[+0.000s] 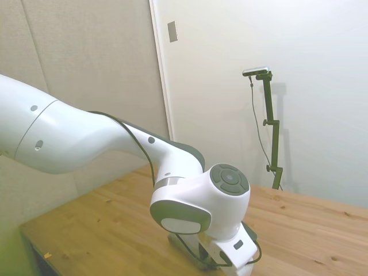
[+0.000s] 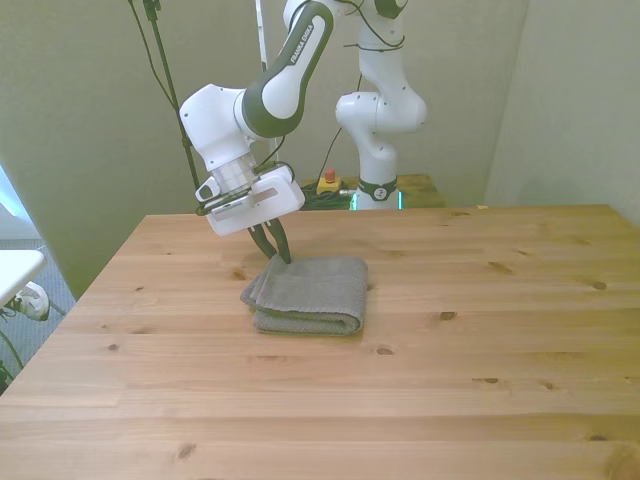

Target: Unfold the towel

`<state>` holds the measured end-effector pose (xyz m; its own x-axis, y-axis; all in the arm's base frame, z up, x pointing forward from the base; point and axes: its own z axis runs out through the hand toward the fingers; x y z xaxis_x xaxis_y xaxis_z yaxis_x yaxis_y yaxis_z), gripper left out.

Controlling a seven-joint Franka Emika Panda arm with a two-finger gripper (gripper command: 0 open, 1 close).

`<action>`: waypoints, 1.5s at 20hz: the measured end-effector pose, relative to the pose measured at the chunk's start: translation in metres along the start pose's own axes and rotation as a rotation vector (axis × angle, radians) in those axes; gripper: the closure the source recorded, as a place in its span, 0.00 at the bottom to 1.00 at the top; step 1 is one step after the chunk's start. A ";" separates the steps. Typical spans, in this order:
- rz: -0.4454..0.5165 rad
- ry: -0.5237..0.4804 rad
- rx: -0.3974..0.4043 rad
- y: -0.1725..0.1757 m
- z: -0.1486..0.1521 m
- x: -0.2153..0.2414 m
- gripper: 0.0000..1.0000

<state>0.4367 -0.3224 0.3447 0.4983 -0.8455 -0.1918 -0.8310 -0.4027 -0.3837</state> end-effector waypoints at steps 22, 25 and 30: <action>-0.218 0.024 0.091 -0.150 -0.053 -0.086 1.00; -0.275 0.004 0.081 -0.191 -0.044 -0.128 1.00; -0.352 -0.021 0.019 -0.221 -0.009 -0.180 0.00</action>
<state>0.5287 -0.0846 0.4724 0.7587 -0.6484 -0.0627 -0.6024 -0.6616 -0.4465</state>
